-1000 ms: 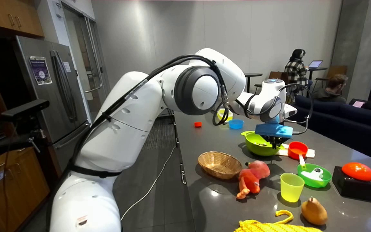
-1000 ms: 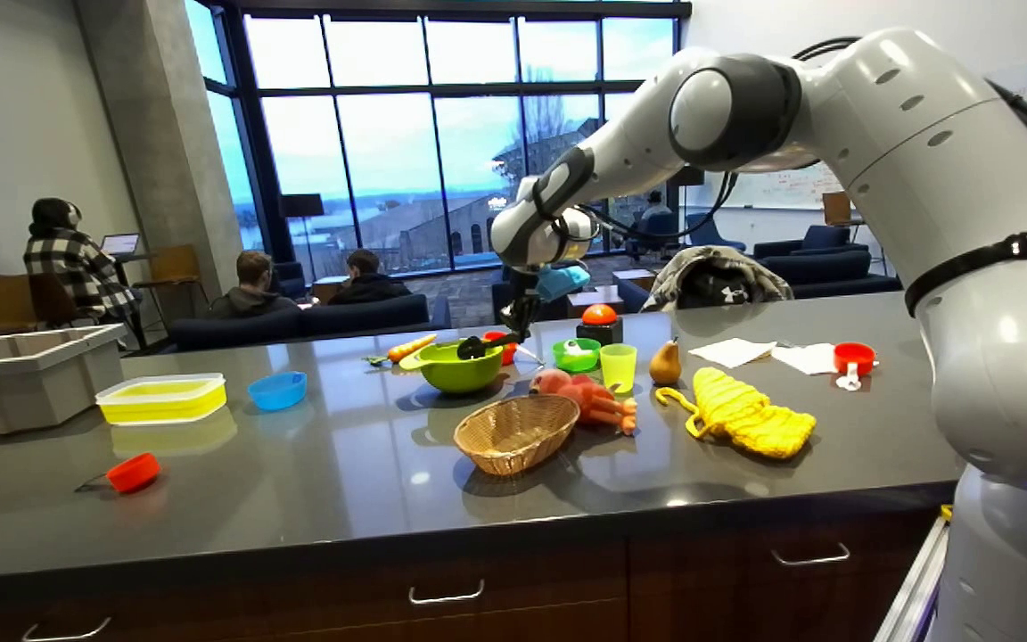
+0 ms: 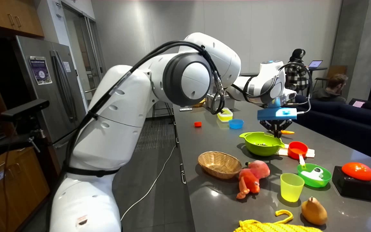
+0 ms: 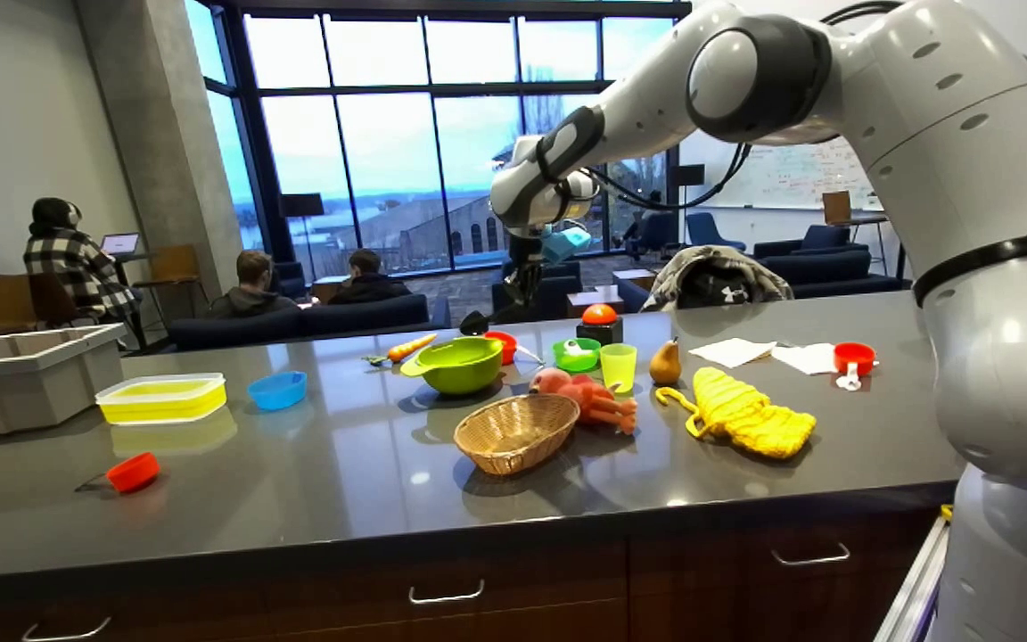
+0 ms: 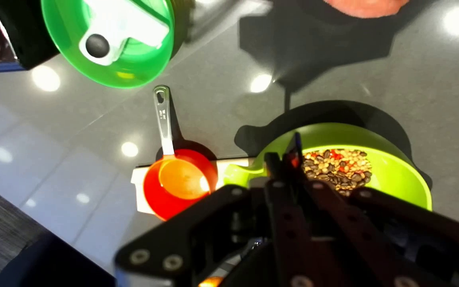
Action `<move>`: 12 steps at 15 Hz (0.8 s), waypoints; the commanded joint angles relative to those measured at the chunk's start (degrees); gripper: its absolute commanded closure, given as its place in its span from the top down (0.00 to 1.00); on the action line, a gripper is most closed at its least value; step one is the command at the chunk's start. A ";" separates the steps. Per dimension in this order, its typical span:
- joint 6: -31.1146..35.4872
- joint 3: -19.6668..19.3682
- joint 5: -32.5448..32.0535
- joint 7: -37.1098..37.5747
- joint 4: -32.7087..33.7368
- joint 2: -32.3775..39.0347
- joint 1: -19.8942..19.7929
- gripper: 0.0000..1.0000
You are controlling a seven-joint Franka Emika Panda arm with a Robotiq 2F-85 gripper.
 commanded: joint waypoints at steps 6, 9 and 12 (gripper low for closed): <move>-11.11 -1.90 -8.31 -2.59 2.88 -1.75 2.71 0.01; -12.58 -1.63 -9.21 -3.52 3.95 -1.44 3.13 0.01; -12.79 -1.43 -9.13 -4.13 5.08 -1.27 3.44 0.01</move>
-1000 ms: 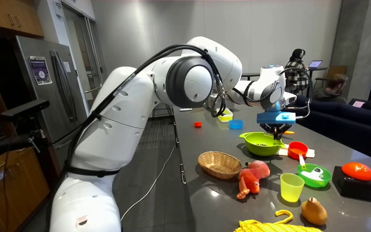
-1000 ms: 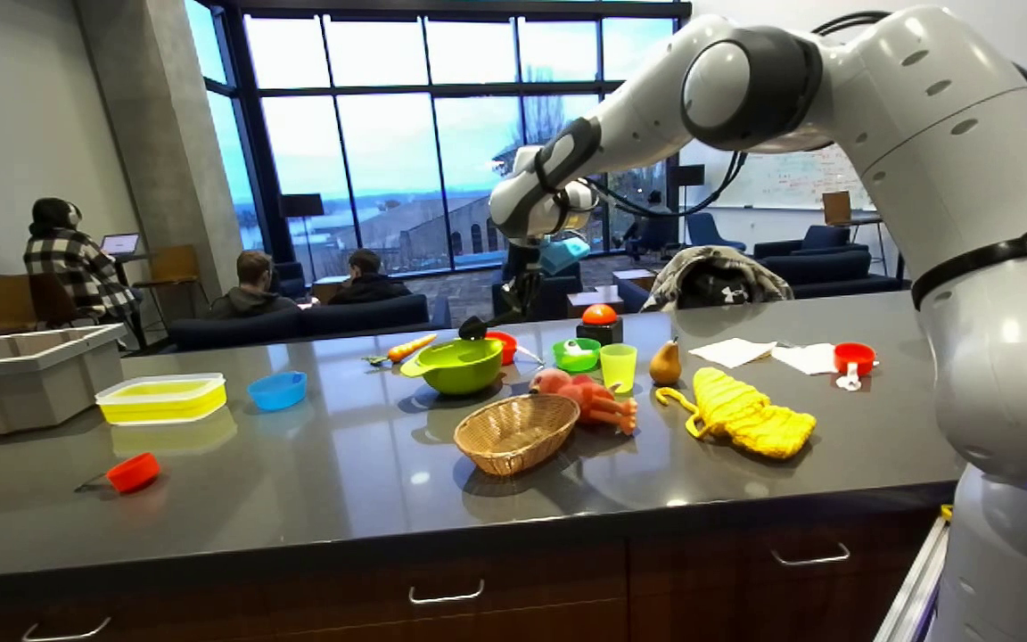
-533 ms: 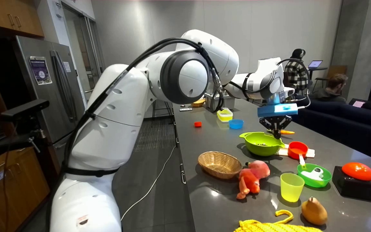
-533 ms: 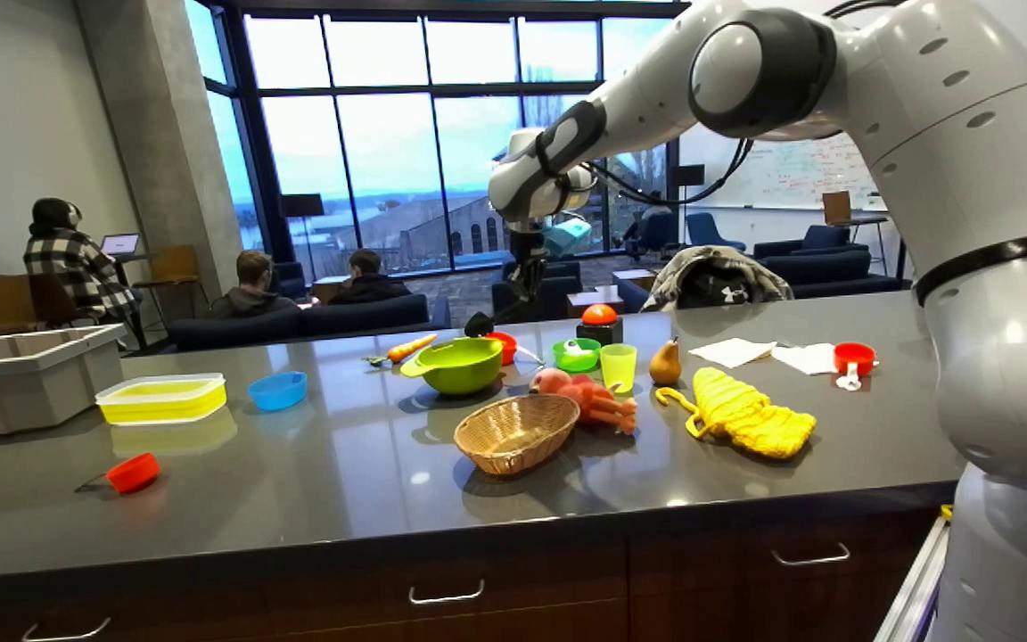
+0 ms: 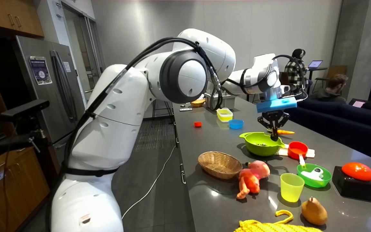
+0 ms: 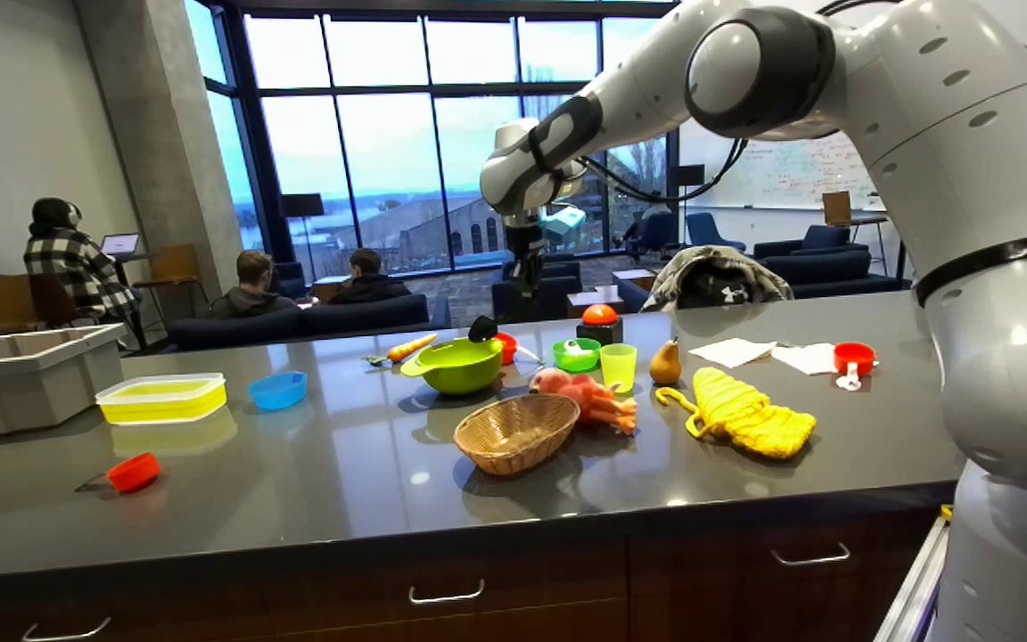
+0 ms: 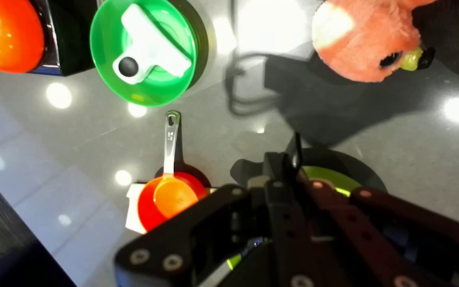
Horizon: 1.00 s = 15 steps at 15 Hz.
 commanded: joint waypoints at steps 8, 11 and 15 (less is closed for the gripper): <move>-4.98 -0.22 -1.10 -2.59 7.42 3.38 1.98 0.01; -6.02 0.00 -0.85 -3.28 9.59 5.74 2.36 0.01; -7.04 0.08 -0.84 -3.53 11.69 8.27 2.73 0.01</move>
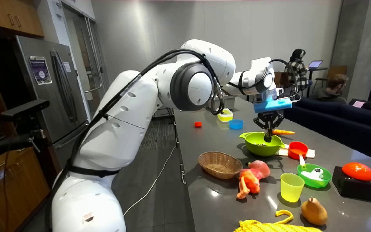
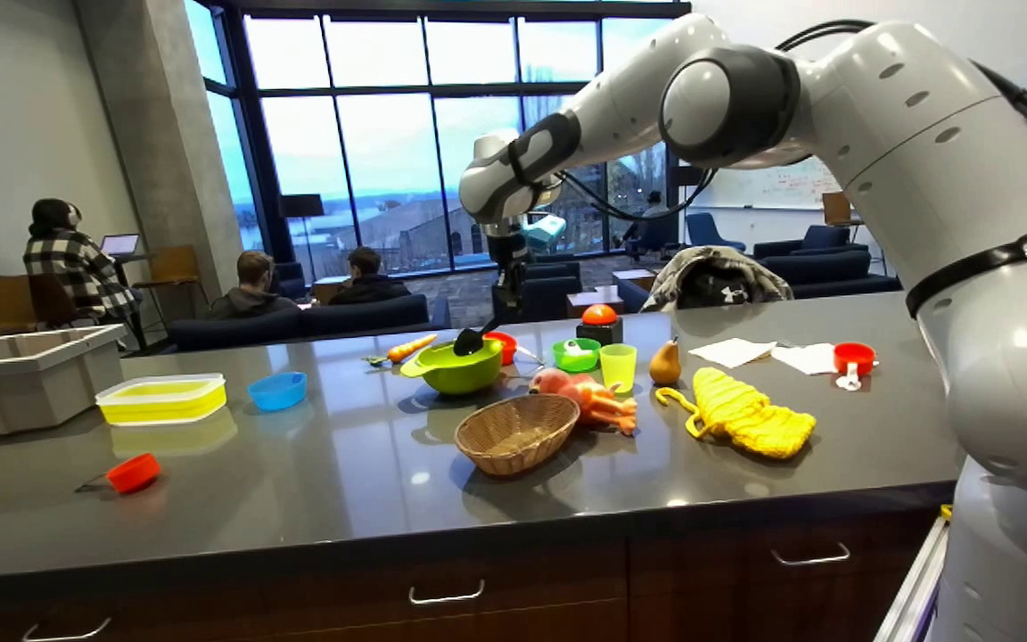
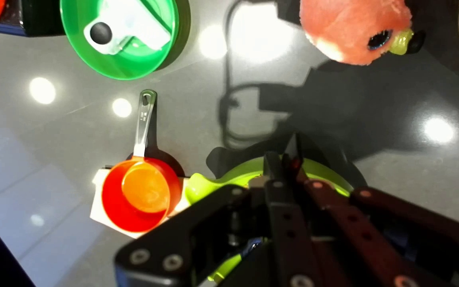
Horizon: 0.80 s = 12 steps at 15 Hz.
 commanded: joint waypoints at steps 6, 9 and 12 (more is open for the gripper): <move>-4.33 -0.28 -1.25 -1.94 5.45 4.05 0.57 0.01; -5.87 -0.64 -1.95 -2.27 5.37 3.98 0.68 0.01; -7.47 -0.84 -3.16 -2.77 5.12 3.78 0.87 0.01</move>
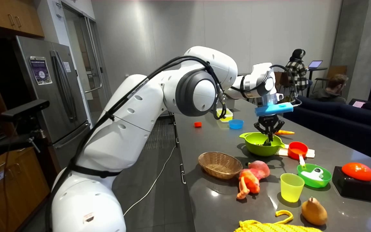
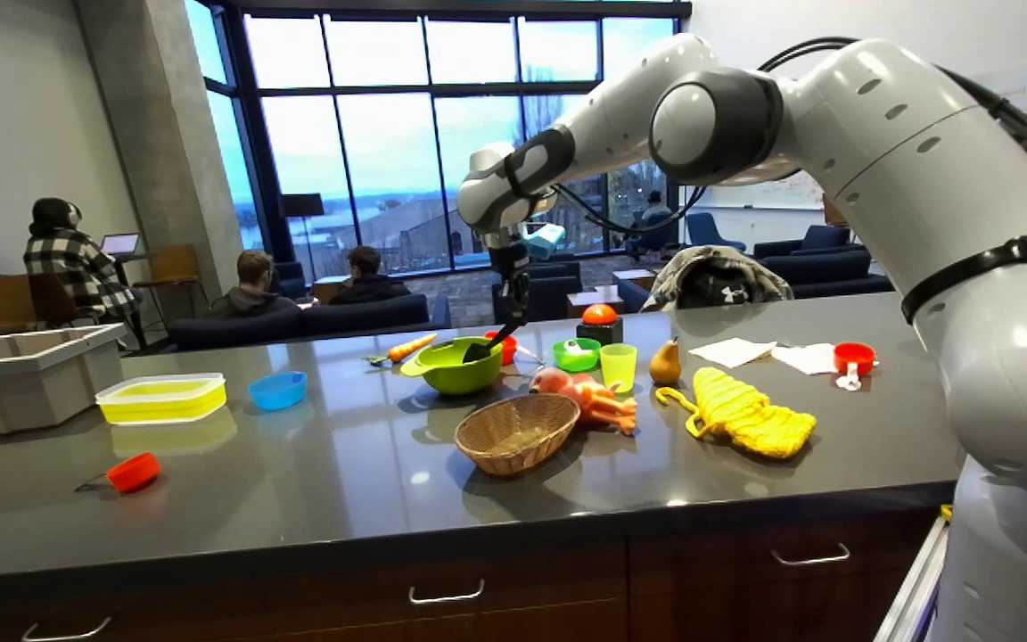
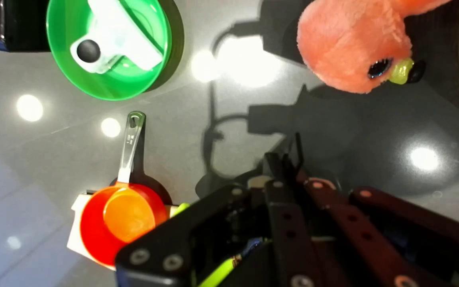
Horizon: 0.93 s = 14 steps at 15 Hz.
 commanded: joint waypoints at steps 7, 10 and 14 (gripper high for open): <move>-4.33 -0.20 -2.38 -2.38 2.31 0.77 0.56 0.01; -5.38 0.00 -2.36 -3.66 3.88 1.57 0.80 0.01; -7.30 0.24 -2.46 -5.44 6.95 3.45 1.75 0.01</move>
